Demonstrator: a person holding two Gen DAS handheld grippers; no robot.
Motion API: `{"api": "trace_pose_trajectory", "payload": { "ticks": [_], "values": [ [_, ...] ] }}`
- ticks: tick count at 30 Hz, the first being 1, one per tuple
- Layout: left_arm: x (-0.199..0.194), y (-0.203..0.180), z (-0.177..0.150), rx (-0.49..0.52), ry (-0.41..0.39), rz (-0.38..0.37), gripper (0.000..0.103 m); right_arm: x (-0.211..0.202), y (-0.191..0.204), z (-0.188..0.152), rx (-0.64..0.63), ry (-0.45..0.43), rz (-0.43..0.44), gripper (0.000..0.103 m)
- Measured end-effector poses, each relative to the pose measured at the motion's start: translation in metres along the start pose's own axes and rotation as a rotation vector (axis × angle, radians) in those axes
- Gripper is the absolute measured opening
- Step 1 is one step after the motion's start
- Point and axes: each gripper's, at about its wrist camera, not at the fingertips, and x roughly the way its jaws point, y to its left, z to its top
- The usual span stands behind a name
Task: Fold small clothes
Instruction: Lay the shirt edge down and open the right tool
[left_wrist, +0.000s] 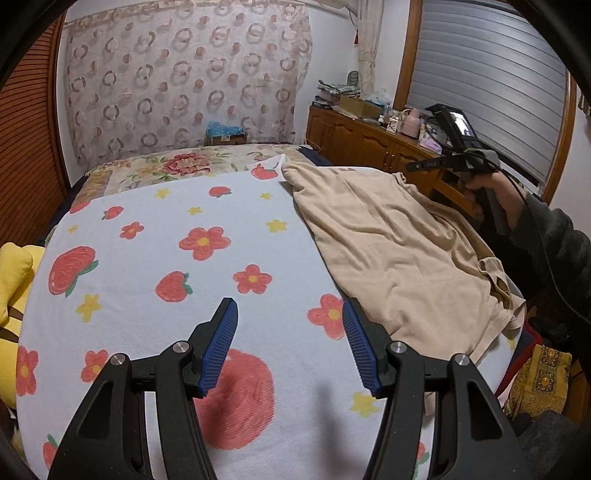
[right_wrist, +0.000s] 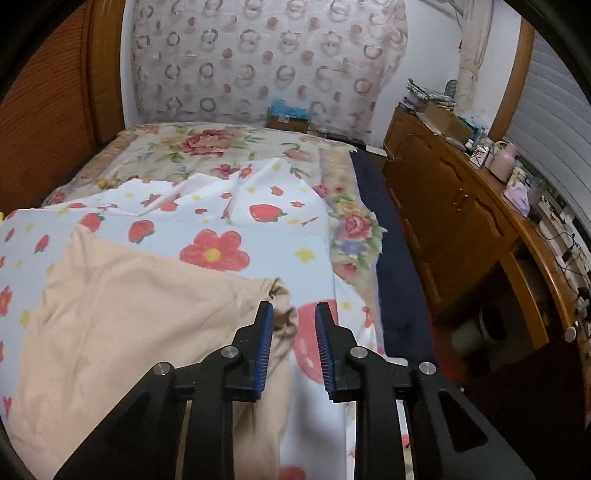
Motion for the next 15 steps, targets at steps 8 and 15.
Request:
{"api": "trace_pose_trajectory", "payload": {
  "ticks": [8,15],
  "values": [
    [0.006,-0.018,-0.002,0.022,0.010,-0.038,0.060,-0.049,0.000,-0.057,0.015,-0.036,0.111,0.025],
    [0.016,-0.040,-0.004,0.056,0.034,-0.076,0.060,-0.089,0.007,-0.106,0.014,-0.056,0.214,0.025]
  ]
}}
